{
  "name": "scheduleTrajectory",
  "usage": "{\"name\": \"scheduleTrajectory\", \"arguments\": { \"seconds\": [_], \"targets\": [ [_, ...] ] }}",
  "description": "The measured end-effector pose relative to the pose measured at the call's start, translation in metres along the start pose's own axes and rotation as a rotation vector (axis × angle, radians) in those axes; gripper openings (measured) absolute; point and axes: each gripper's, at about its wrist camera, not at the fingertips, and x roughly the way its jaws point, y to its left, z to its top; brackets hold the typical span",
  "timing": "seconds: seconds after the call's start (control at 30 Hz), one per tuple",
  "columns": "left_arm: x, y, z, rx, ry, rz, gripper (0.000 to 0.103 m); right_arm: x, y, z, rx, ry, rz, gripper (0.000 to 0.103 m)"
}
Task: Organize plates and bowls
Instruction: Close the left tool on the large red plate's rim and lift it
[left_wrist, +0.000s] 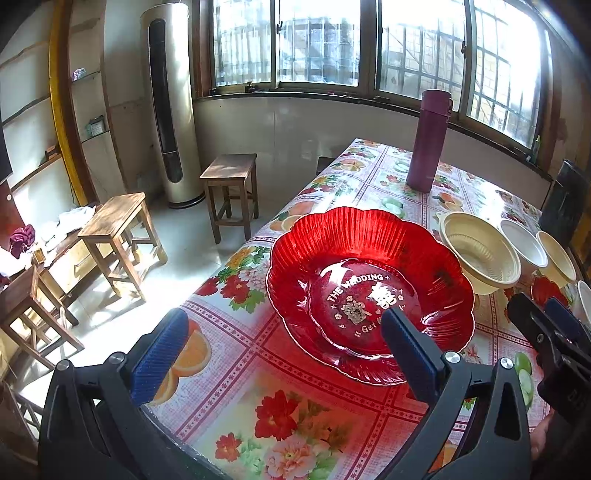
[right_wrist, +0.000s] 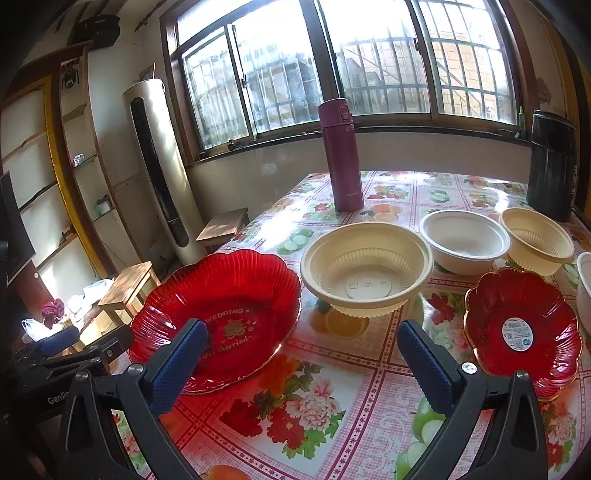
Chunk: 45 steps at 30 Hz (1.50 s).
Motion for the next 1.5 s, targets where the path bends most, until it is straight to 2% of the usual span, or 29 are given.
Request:
{"name": "scheduleTrajectory", "arguments": {
  "seconds": [0.17, 0.33, 0.4, 0.7, 0.8, 0.93, 1.0, 1.07, 1.13, 1.2, 1.23, 1.27, 1.37, 1.43, 1.5],
  "targets": [
    [0.017, 0.008, 0.005, -0.037, 0.059, 0.009, 0.103, 0.012, 0.000, 0.000, 0.013, 0.030, -0.006, 0.103],
    [0.033, 0.015, 0.008, -0.082, 0.109, 0.048, 0.103, 0.037, 0.000, 0.002, 0.031, 0.103, -0.012, 0.103],
    [0.039, 0.013, 0.010, -0.089, 0.118, 0.053, 0.103, 0.046, -0.001, 0.001, 0.036, 0.129, -0.025, 0.103],
    [0.075, 0.000, 0.007, -0.099, 0.249, 0.061, 0.103, 0.080, -0.010, 0.005, 0.107, 0.216, -0.019, 0.101],
    [0.082, -0.001, 0.005, -0.102, 0.276, 0.067, 0.103, 0.095, -0.012, 0.005, 0.132, 0.261, -0.007, 0.097],
    [0.087, -0.001, 0.004, -0.092, 0.285, 0.084, 0.103, 0.109, -0.017, 0.002, 0.158, 0.299, -0.002, 0.082],
    [0.090, -0.002, 0.004, -0.088, 0.288, 0.090, 0.102, 0.111, -0.015, 0.003, 0.137, 0.284, -0.016, 0.076],
    [0.089, -0.007, 0.004, -0.069, 0.276, 0.102, 0.094, 0.113, -0.013, 0.003, 0.124, 0.288, -0.013, 0.065],
    [0.086, -0.012, 0.004, -0.042, 0.262, 0.098, 0.085, 0.115, -0.012, 0.002, 0.111, 0.284, -0.021, 0.049],
    [0.086, -0.017, 0.004, -0.014, 0.256, 0.103, 0.076, 0.117, -0.011, 0.003, 0.104, 0.288, -0.014, 0.040],
    [0.085, -0.019, 0.003, -0.004, 0.249, 0.108, 0.067, 0.117, -0.012, 0.003, 0.115, 0.290, 0.006, 0.034],
    [0.083, -0.020, 0.004, 0.002, 0.242, 0.108, 0.056, 0.117, -0.013, 0.002, 0.128, 0.295, 0.026, 0.031],
    [0.080, -0.020, 0.003, 0.003, 0.252, 0.077, 0.037, 0.116, -0.011, 0.000, 0.129, 0.306, 0.048, 0.024],
    [0.078, -0.021, 0.000, 0.007, 0.257, 0.062, 0.032, 0.113, -0.007, -0.001, 0.122, 0.311, 0.062, 0.018],
    [0.074, -0.020, -0.003, 0.012, 0.256, 0.057, 0.032, 0.110, -0.002, -0.004, 0.108, 0.322, 0.072, 0.017]
  ]
}}
